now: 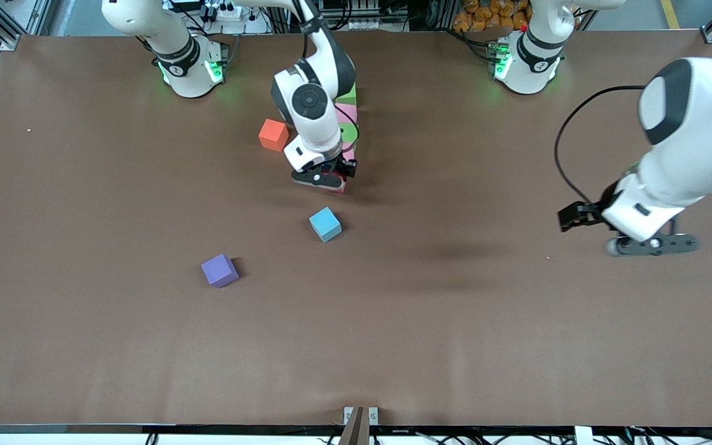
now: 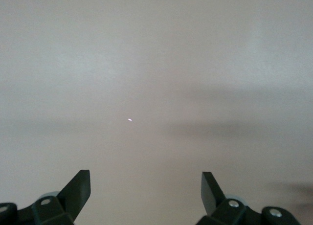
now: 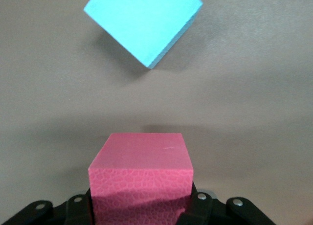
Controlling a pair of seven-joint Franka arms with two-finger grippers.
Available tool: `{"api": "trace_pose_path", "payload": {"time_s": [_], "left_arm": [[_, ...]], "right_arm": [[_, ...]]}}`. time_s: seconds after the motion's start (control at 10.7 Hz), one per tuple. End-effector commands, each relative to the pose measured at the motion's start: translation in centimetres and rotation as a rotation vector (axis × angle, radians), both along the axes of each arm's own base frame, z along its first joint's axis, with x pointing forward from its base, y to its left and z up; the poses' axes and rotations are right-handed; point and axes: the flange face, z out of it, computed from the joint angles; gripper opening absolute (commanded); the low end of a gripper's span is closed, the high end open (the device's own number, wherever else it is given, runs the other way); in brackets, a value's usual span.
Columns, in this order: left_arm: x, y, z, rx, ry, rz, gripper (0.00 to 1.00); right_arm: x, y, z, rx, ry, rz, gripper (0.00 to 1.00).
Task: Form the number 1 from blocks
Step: 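Place the red cube with the right gripper while the left gripper retracts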
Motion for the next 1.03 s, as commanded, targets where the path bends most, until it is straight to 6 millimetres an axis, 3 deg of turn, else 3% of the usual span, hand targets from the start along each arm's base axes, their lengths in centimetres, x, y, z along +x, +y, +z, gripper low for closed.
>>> {"api": "trace_pose_path", "payload": {"time_s": [0.0,0.09,0.28,0.65,0.75,0.84,0.93], "left_arm": [[-1.4,1.2,2.5,0.05,-0.022,-0.03,1.0],[-1.7,1.6,3.1,0.048,-0.02,-0.009,1.0],[-2.1,3.4,4.4,0.04,-0.022,0.03,1.0],[-4.3,5.8,7.9,0.025,-0.02,0.129,1.0],[-4.8,6.8,8.8,0.021,-0.027,0.145,1.0],[-5.6,7.1,10.0,0.021,-0.025,0.152,1.0],[-5.9,7.7,11.2,0.021,-0.022,0.162,1.0]], "right_arm": [[0.5,2.0,-2.1,-0.035,-0.033,-0.03,0.04],[-0.4,2.5,-3.2,-0.053,-0.036,-0.012,0.04],[-1.1,2.9,-3.4,-0.056,-0.036,-0.004,0.04],[-3.0,3.7,-3.9,-0.067,-0.028,-0.022,0.15],[-3.0,3.7,-3.9,-0.069,-0.025,-0.02,0.26],[-2.9,3.5,-4.0,-0.074,-0.018,-0.027,0.92],[-3.0,3.4,-3.9,-0.076,-0.014,-0.027,1.0]]}}
